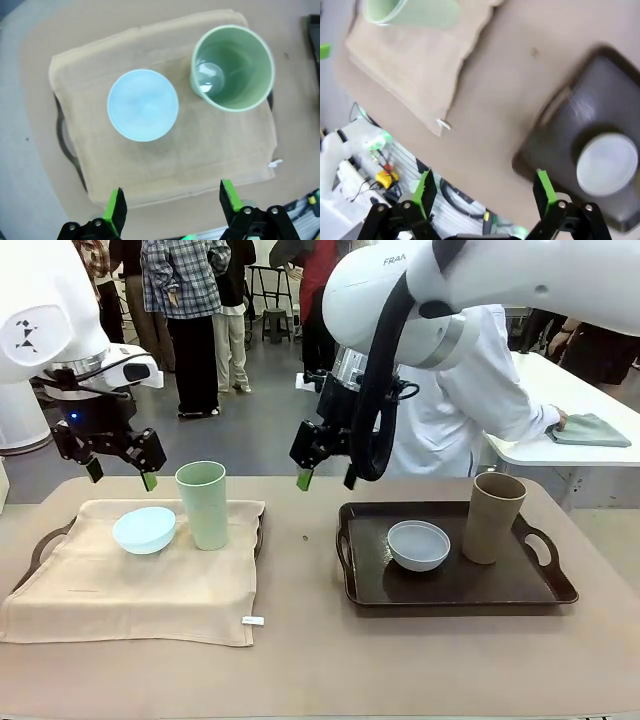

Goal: Set up a tray with a mat and arrange the tableware.
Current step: Place the Picnic Bowl and Reusable plastic cup back onto the Handle tray in front of the human's position, then pick up the Picnic Bowl and Reusable plastic cup from the Handle tray in front of the human's position and hold them in the air.

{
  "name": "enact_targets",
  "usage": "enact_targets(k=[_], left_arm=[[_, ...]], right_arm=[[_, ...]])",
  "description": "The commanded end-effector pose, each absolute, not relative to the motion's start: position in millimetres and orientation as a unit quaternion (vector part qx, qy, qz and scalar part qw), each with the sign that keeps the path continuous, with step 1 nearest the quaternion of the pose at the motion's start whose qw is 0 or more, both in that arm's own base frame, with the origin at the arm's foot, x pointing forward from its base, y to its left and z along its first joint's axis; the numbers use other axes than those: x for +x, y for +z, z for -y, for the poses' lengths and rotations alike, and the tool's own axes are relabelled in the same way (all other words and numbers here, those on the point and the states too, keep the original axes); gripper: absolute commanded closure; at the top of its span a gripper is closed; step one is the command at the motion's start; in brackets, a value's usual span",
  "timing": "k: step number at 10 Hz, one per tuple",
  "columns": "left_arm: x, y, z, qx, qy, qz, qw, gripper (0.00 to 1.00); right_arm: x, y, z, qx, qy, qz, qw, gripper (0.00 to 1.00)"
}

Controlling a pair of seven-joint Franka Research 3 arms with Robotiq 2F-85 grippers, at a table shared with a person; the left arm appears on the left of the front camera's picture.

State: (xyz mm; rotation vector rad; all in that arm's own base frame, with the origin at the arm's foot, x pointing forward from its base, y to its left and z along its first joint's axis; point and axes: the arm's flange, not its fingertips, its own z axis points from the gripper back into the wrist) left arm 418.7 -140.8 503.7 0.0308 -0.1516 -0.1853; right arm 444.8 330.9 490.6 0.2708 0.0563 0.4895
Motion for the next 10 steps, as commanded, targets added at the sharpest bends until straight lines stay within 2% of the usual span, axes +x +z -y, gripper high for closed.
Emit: enact_targets(k=[1,2,3,4,10], left_arm=[[412.2,519.6,159.4,0.005,-0.083,0.069,0.994,0.03],[412.1,525.6,163.3,-0.001,-0.080,0.061,0.995,0.03],[408.1,528.6,158.5,-0.007,-0.074,0.053,0.996,0.03],[413.9,518.3,157.4,0.006,-0.095,0.071,0.993,0.03],[413.9,518.3,157.4,0.006,-0.095,0.071,0.993,0.03]], right_arm=[[429.5,495.7,-331.7,0.077,0.180,-0.056,0.979,0.00],[426.5,501.4,-331.3,0.053,0.155,-0.053,0.985,0.00],[427.8,503.5,-335.0,0.060,0.183,-0.038,0.981,0.00],[428.8,499.4,-326.1,0.079,0.179,-0.043,0.980,0.00],[428.8,499.4,-326.1,0.079,0.179,-0.043,0.980,0.00]])
